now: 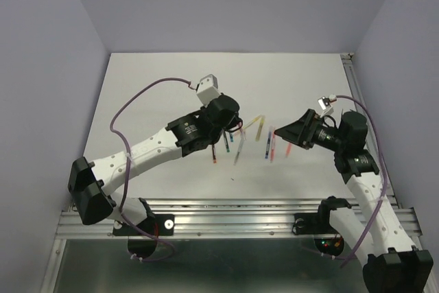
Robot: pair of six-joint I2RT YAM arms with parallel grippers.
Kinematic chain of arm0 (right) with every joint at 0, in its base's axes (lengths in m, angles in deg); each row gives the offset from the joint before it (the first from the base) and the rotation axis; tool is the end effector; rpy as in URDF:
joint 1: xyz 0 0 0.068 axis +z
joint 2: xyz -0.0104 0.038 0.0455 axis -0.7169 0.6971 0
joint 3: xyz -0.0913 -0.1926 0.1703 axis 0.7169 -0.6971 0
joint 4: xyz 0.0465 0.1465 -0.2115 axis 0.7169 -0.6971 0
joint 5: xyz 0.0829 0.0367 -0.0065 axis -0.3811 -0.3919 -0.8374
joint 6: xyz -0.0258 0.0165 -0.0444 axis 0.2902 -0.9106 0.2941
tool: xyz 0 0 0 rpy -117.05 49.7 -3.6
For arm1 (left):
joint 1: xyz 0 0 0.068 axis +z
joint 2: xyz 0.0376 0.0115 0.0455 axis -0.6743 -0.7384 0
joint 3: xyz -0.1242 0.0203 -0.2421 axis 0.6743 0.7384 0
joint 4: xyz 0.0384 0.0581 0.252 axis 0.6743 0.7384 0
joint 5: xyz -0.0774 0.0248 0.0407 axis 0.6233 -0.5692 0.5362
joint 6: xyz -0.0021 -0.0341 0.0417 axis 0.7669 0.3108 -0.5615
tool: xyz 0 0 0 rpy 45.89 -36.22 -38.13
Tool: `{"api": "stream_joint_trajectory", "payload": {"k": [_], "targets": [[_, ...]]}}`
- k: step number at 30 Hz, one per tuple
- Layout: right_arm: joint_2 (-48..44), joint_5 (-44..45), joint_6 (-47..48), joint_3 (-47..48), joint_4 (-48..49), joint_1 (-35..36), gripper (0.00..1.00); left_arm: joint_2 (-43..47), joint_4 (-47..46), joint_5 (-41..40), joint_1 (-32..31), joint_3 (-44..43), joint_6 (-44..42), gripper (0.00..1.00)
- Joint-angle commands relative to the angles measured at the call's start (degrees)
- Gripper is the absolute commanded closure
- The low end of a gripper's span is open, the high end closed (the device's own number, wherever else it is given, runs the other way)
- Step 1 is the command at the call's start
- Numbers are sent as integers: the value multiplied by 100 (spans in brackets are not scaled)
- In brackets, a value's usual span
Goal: Open the pen caps
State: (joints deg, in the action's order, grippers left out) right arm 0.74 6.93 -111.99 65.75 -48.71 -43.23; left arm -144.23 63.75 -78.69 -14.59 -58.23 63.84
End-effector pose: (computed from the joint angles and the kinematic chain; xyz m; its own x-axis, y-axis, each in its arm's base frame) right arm 0.1613 0.0348 0.2936 -0.7530 0.4248 -0.5025 -0.3230 0.4268 0.8447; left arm 0.1827 -0.2482 0.3519 -0.5388 -0.5230 -0.6604 0.0354 0.7692 -0.6380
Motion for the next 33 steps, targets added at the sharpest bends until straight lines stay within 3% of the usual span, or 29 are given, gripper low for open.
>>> {"api": "stream_joint_trajectory", "payload": {"k": [1, 6, 18, 22, 25, 26, 31, 33], "targets": [[364, 243, 14, 445, 1041, 444, 0, -248, -289, -327, -5, -653, -363, 100], [1312, 955, 418, 1043, 1032, 1481, 0, -503, -272, -309, 13, -1145, -521, 100], [2193, 1106, 374, 1307, 1876, 2239, 4, -398, -324, -107, 83, -988, -364, 100], [2404, 1176, 340, 1395, 1981, 2485, 11, -363, -342, -63, 92, -926, -319, 100], [2475, 1272, 313, 1439, 2052, 2599, 26, -346, -333, -11, 92, -856, -311, 100], [2484, 1290, 304, 1448, 2034, 2600, 36, -345, -342, -28, 100, -838, -302, 100], [2519, 1159, 278, 1439, 1885, 2626, 57, -284, -342, -28, 153, -750, -188, 100], [2510, 1132, 278, 1430, 1797, 2635, 79, -275, -395, -37, 171, -742, -187, 100]]}}
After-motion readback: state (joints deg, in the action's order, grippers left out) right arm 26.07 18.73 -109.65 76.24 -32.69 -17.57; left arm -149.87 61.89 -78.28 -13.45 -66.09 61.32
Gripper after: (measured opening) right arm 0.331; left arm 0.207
